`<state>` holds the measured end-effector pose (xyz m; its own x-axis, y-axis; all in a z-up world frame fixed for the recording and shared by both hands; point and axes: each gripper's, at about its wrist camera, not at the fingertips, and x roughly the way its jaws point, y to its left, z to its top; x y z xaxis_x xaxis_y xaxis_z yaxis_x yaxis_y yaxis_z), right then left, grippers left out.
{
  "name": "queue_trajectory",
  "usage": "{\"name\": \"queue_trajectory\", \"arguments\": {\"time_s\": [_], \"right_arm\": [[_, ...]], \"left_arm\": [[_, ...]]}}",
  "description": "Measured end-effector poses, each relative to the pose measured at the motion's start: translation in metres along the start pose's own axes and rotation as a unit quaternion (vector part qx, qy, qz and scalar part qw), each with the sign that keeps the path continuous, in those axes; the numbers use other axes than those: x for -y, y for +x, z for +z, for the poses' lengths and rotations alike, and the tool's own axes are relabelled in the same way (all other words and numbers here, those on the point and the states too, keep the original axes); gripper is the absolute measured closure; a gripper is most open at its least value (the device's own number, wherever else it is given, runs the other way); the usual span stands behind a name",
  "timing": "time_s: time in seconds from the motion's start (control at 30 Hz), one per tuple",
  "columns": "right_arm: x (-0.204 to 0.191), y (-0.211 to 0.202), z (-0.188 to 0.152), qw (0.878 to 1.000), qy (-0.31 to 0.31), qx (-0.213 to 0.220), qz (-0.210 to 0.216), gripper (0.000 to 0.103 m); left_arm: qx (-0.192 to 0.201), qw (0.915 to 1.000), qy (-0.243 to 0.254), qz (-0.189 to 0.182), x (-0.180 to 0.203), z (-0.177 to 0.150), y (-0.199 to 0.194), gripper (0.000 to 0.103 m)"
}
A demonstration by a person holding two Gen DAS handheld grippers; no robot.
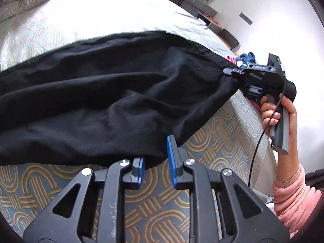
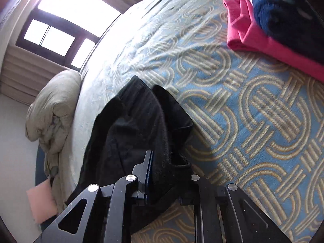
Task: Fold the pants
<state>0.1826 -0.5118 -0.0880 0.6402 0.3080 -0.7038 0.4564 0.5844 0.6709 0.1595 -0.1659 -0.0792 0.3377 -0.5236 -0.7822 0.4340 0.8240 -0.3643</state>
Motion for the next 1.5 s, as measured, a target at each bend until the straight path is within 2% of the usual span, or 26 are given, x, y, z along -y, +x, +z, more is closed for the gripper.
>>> {"name": "queue_trajectory", "arguments": {"time_s": [0.03, 0.13, 0.2, 0.27, 0.33, 0.4, 0.47, 0.5, 0.53, 0.57, 0.63, 0.67, 0.7, 0.73, 0.83, 0.97, 1.03, 1.17, 1.23, 1.27, 1.3, 1.37, 1.4, 1.5], "right_arm": [[-0.007, -0.016, 0.000, 1.000, -0.013, 0.016, 0.016, 0.087], [-0.030, -0.070, -0.004, 0.994, -0.077, 0.080, 0.018, 0.087], [-0.029, -0.101, -0.005, 0.988, -0.100, 0.117, 0.009, 0.086], [-0.009, -0.119, -0.006, 0.985, -0.104, 0.133, -0.024, 0.085], [0.028, -0.115, -0.010, 0.987, -0.084, 0.109, -0.086, 0.082], [0.073, -0.098, -0.021, 0.989, -0.049, 0.056, -0.131, 0.077], [0.103, -0.091, -0.033, 0.991, -0.022, 0.032, -0.127, 0.072], [0.107, -0.096, -0.036, 0.992, -0.023, 0.045, -0.114, 0.064], [0.106, -0.104, -0.038, 0.989, -0.031, 0.057, -0.131, 0.057], [0.103, -0.111, -0.038, 0.981, -0.042, 0.075, -0.172, 0.053], [0.092, -0.125, -0.036, 0.953, -0.076, 0.126, -0.267, 0.053], [0.085, -0.130, -0.034, 0.943, -0.096, 0.143, -0.285, 0.053], [0.079, -0.134, -0.033, 0.940, -0.113, 0.153, -0.283, 0.052], [0.072, -0.137, -0.032, 0.942, -0.127, 0.156, -0.267, 0.052], [0.043, -0.126, -0.027, 0.947, -0.184, 0.134, -0.225, 0.046], [-0.011, -0.079, -0.030, 0.934, -0.278, 0.088, -0.209, 0.045], [-0.029, -0.051, -0.039, 0.922, -0.319, 0.054, -0.212, 0.044], [-0.053, 0.013, -0.046, 0.887, -0.388, -0.018, -0.249, 0.044], [-0.060, 0.038, -0.045, 0.872, -0.408, -0.031, -0.268, 0.043], [-0.062, 0.046, -0.041, 0.868, -0.415, -0.027, -0.272, 0.039], [-0.064, 0.052, -0.035, 0.866, -0.416, -0.020, -0.275, 0.035], [-0.067, 0.063, -0.015, 0.872, -0.395, -0.004, -0.290, 0.034], [-0.066, 0.067, -0.002, 0.879, -0.376, 0.002, -0.294, 0.034], [-0.061, 0.067, 0.024, 0.914, -0.304, -0.004, -0.271, 0.034]], "left_arm": [[0.007, 0.9999, 0.010, -0.003, 0.005, -0.001, -0.010, 0.082], [0.020, 0.9982, 0.043, -0.035, 0.032, -0.005, -0.028, 0.082], [0.016, 0.9957, 0.071, -0.057, 0.055, -0.014, -0.030, 0.082], [-0.008, 0.9929, 0.097, -0.068, 0.076, -0.026, -0.016, 0.082], [-0.041, 0.9907, 0.116, -0.057, 0.091, -0.040, 0.009, 0.082], [-0.072, 0.9900, 0.111, -0.049, 0.094, -0.050, 0.031, 0.082], [-0.084, 0.9893, 0.112, -0.040, 0.094, -0.054, 0.041, 0.082], [-0.085, 0.9893, 0.112, -0.041, 0.094, -0.055, 0.042, 0.082], [-0.084, 0.9894, 0.110, -0.044, 0.095, -0.054, 0.040, 0.082], [-0.082, 0.9895, 0.110, -0.047, 0.094, -0.052, 0.039, 0.082], [-0.080, 0.9897, 0.108, -0.049, 0.095, -0.050, 0.035, 0.082], [-0.080, 0.9897, 0.108, -0.047, 0.096, -0.050, 0.034, 0.082], [-0.081, 0.9898, 0.108, -0.046, 0.098, -0.050, 0.035, 0.082], [-0.082, 0.9901, 0.106, -0.043, 0.100, -0.050, 0.039, 0.082], [-0.082, 0.9906, 0.105, -0.031, 0.096, -0.053, 0.041, 0.082], [-0.076, 0.9914, 0.102, -0.030, 0.096, -0.056, 0.042, 0.082], [-0.077, 0.9917, 0.098, -0.032, 0.094, -0.056, 0.043, 0.082], [-0.077, 0.9906, 0.109, -0.029, 0.095, -0.058, 0.044, 0.081], [-0.078, 0.9903, 0.112, -0.030, 0.096, -0.058, 0.044, 0.080], [-0.079, 0.9903, 0.109, -0.034, 0.095, -0.059, 0.045, 0.078], [-0.079, 0.9904, 0.107, -0.036, 0.095, -0.059, 0.046, 0.078], [-0.079, 0.9904, 0.108, -0.037, 0.095, -0.059, 0.047, 0.077], [-0.079, 0.9903, 0.108, -0.038, 0.094, -0.059, 0.047, 0.077], [-0.077, 0.9904, 0.103, -0.049, 0.089, -0.058, 0.039, 0.077]]}}
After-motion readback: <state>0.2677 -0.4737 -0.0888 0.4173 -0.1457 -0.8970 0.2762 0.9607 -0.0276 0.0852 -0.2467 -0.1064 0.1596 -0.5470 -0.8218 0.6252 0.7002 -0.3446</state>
